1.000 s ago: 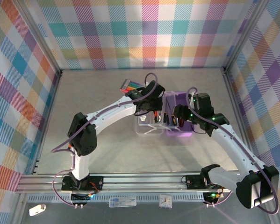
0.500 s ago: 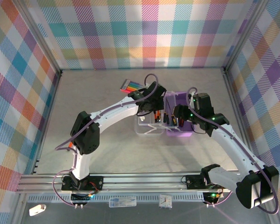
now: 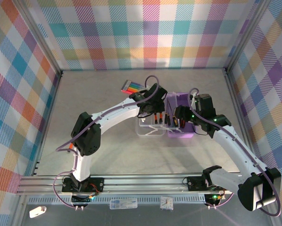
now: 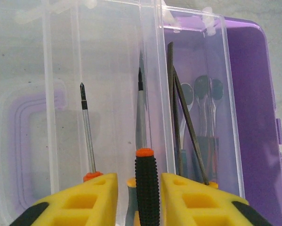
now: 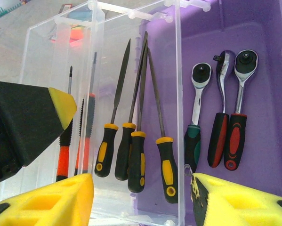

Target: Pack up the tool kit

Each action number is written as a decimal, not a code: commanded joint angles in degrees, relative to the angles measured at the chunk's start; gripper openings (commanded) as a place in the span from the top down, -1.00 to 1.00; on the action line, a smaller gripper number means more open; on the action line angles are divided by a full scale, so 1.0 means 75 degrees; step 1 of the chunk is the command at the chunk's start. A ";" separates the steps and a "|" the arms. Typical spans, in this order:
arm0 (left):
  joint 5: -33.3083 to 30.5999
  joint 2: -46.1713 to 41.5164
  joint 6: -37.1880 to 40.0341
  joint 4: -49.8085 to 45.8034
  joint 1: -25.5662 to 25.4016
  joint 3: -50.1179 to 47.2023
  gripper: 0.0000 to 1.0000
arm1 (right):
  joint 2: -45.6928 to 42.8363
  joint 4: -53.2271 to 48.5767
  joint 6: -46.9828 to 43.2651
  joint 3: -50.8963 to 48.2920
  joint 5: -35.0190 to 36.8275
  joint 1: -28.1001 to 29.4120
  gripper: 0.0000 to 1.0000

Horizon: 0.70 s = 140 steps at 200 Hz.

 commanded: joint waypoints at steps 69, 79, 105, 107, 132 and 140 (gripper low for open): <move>-0.1898 -0.3184 0.0766 -0.0253 0.0484 -0.2092 0.27 | -0.0239 0.0037 0.0169 0.0237 -0.0569 -0.0017 -0.15; -0.2225 -0.3768 0.0622 -0.0291 0.0790 -0.2744 0.21 | -0.0239 0.0071 0.0184 0.0254 -0.0663 -0.0018 -0.15; -0.2392 -0.5213 -0.0017 -0.0633 0.2233 -0.4454 0.00 | -0.0233 0.0259 0.0225 0.0236 -0.0916 0.0005 -0.19; -0.2374 -0.5306 -0.0084 -0.0647 0.2363 -0.4584 -0.02 | -0.0238 0.0266 0.0230 0.0230 -0.0919 0.0003 -0.20; -0.2281 -0.6452 -0.0778 -0.0884 0.4069 -0.6105 -0.30 | -0.0214 0.0325 0.0167 0.0261 -0.0955 0.0033 -0.26; -0.2358 -0.6699 -0.0936 -0.0940 0.4526 -0.6491 -0.46 | -0.0228 0.0372 0.0166 0.0232 -0.0964 0.0053 -0.27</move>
